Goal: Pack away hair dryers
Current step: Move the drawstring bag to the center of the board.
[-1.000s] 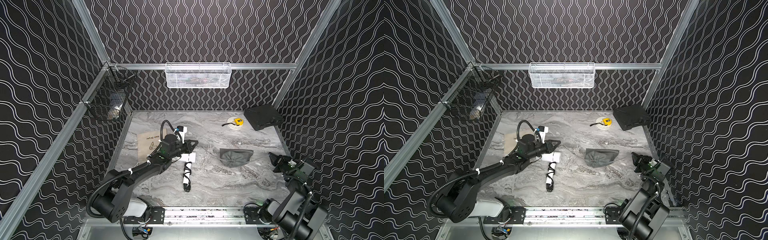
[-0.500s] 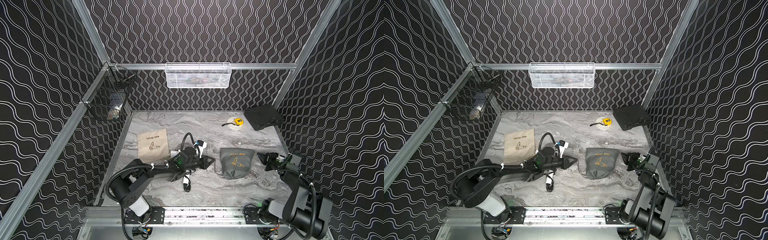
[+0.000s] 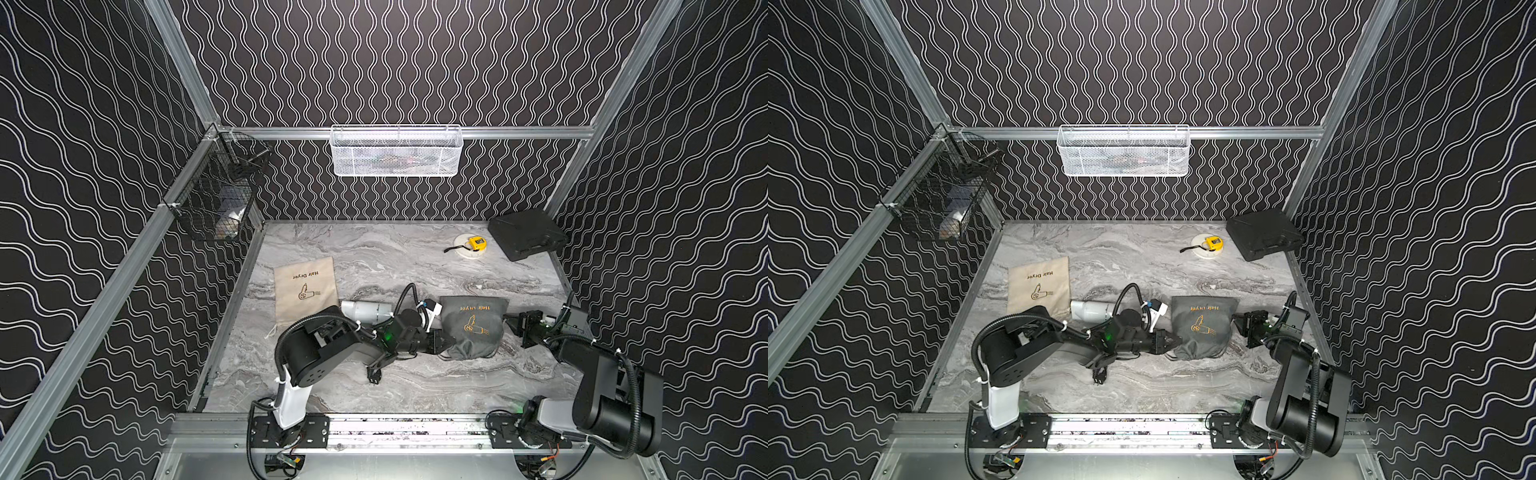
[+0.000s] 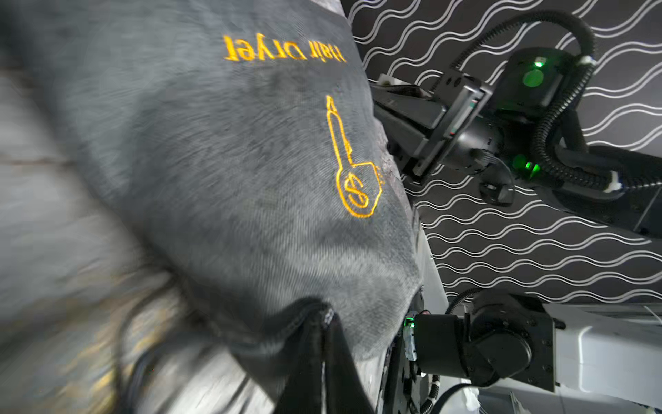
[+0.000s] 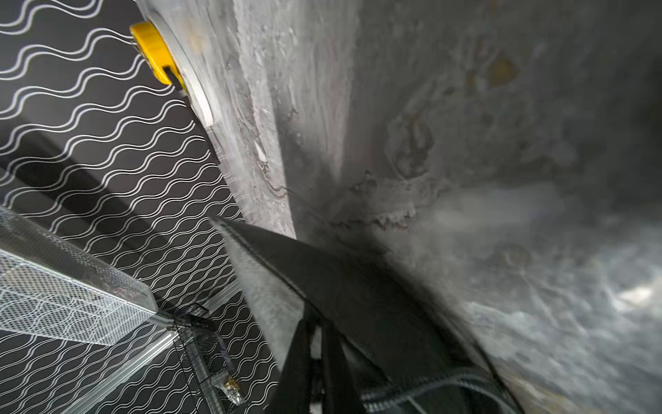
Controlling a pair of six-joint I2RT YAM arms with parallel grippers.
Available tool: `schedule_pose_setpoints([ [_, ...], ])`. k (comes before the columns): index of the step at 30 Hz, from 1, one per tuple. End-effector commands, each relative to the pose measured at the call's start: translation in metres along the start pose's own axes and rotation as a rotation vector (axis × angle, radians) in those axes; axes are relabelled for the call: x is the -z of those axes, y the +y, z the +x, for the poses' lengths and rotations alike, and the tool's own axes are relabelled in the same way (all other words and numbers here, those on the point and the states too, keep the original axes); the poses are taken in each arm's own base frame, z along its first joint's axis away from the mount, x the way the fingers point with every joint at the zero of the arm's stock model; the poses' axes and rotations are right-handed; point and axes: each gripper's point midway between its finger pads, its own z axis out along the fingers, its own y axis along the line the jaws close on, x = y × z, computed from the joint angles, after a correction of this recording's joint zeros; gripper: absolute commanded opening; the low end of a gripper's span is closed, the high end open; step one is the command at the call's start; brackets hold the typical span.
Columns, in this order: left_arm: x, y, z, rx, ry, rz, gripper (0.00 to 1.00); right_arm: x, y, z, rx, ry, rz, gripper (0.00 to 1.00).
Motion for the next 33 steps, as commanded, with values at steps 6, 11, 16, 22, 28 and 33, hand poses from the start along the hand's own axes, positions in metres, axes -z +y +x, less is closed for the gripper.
schedule_pose_setpoints([
  [6,-0.026,-0.007,0.000,-0.014,0.018,0.036,0.07,-0.003,0.000,-0.007,0.045,-0.019,0.028,0.41],
  [11,-0.041,-0.006,-0.001,-0.031,0.029,0.022,0.17,-0.004,0.004,-0.013,0.075,-0.034,0.042,0.63],
  [16,-0.056,-0.005,-0.006,-0.049,0.033,0.011,0.26,-0.006,0.009,-0.021,0.099,-0.050,0.056,0.78],
  [22,-0.064,-0.004,-0.012,-0.088,0.037,-0.026,0.43,0.002,0.020,-0.029,0.163,-0.100,0.089,0.87],
  [28,-0.046,-0.008,-0.023,-0.194,0.016,-0.116,0.81,0.028,0.040,-0.033,0.260,-0.209,0.120,0.95],
  [33,-0.025,-0.011,-0.036,-0.298,-0.005,-0.226,0.99,0.049,0.062,-0.030,0.323,-0.282,0.101,1.00],
])
